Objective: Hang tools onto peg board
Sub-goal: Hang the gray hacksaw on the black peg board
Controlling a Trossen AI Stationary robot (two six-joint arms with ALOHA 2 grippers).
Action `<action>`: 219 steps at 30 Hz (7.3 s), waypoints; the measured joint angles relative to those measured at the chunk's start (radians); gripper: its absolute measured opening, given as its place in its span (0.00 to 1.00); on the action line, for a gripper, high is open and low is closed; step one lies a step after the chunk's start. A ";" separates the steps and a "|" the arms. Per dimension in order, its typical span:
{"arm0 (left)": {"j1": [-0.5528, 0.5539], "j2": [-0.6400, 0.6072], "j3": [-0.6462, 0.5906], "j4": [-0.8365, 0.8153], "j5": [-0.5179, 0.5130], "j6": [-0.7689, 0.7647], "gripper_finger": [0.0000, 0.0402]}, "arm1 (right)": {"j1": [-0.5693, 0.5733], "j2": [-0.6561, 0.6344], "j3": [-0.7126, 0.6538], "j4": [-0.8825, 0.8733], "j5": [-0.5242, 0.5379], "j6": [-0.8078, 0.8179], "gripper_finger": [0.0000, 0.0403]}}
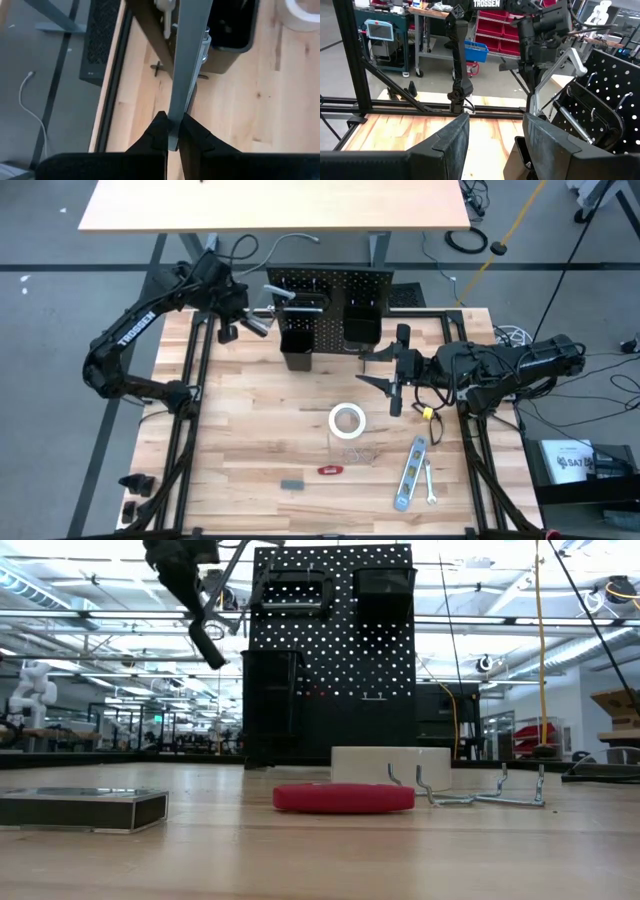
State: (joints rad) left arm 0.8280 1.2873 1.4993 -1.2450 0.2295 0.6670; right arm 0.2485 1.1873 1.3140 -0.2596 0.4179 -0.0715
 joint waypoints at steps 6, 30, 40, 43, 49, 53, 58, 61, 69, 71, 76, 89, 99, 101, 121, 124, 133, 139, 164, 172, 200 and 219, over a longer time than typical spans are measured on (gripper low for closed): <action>-0.035 0.080 0.149 -0.135 -0.005 -0.006 0.04 | 0.000 0.000 0.000 0.000 0.000 0.000 0.45; -0.436 0.207 0.422 -0.325 -0.180 -0.237 0.04 | -0.092 0.079 0.000 0.087 0.001 -0.051 0.45; -0.613 0.209 0.422 -0.326 -0.235 -0.366 0.04 | -0.113 0.106 0.086 0.097 -0.005 -0.006 0.45; -0.642 0.218 0.422 -0.327 -0.237 -0.387 0.04 | -0.120 0.142 0.135 0.047 -0.008 0.008 0.45; -0.671 0.258 0.422 -0.326 -0.273 -0.396 0.04 | -0.137 0.229 0.225 0.010 -0.034 0.038 0.45; -0.671 0.272 0.422 -0.326 -0.288 -0.396 0.04 | -0.139 0.268 0.280 -0.043 -0.034 0.071 0.45; -0.672 0.273 0.422 -0.325 -0.288 -0.396 0.04 | -0.139 0.321 0.313 -0.078 -0.035 0.107 0.45; -0.672 0.273 0.422 -0.322 -0.288 -0.397 0.04 | -0.142 0.332 0.318 -0.069 -0.035 0.120 0.44; -0.673 0.273 0.422 -0.312 -0.285 -0.399 0.04 | -0.145 0.321 0.318 -0.064 -0.029 0.129 0.28; -0.673 0.273 0.422 -0.312 -0.272 -0.399 0.04 | -0.145 0.320 0.318 -0.080 -0.031 0.129 0.22; -0.673 0.273 0.422 -0.303 -0.269 -0.397 0.04 | -0.145 0.320 0.318 -0.102 -0.033 0.133 0.04; -0.674 0.272 0.421 -0.299 -0.251 -0.365 0.28 | -0.125 0.318 0.316 -0.173 -0.022 0.100 0.04; -0.620 0.131 0.421 -0.188 -0.151 -0.318 0.44 | -0.051 0.276 0.290 -0.170 0.077 0.074 0.04; -0.605 0.081 0.421 -0.134 -0.093 -0.317 0.44 | -0.040 0.245 0.241 -0.124 0.102 0.070 0.04; -0.501 -0.249 0.075 0.321 0.013 -0.314 0.44 | -0.180 -0.005 -0.455 1.001 -0.214 0.005 0.04; -0.441 -0.309 -0.036 0.407 0.046 -0.323 0.44 | -0.196 -0.004 -0.455 1.004 -0.214 0.007 0.04; -0.253 -0.336 -0.201 0.614 0.267 -0.346 0.44 | -0.284 0.003 -0.455 1.043 -0.263 0.044 0.04; -0.044 -0.338 -0.293 0.734 0.580 -0.399 0.44 | -0.325 0.026 -0.455 1.067 -0.313 0.068 0.04; 0.042 -0.295 -0.422 0.998 0.813 -0.508 0.18 | -0.442 0.135 -0.455 1.215 -0.403 0.126 0.04; 0.043 -0.294 -0.422 1.025 0.785 -0.505 0.17 | -0.458 0.133 -0.455 1.200 -0.401 0.100 0.04; 0.147 -0.293 -0.384 1.037 0.848 -0.540 0.17 | -0.472 0.040 -0.455 0.993 -0.335 0.087 0.44; 0.318 -0.146 -0.386 1.026 1.079 -0.581 0.17 | -0.457 -0.110 -0.455 0.752 -0.338 0.105 0.45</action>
State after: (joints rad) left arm 1.1458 1.1418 1.1137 -0.2190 1.3083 0.0865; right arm -0.2081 1.0771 0.8593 0.4926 0.0794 0.0336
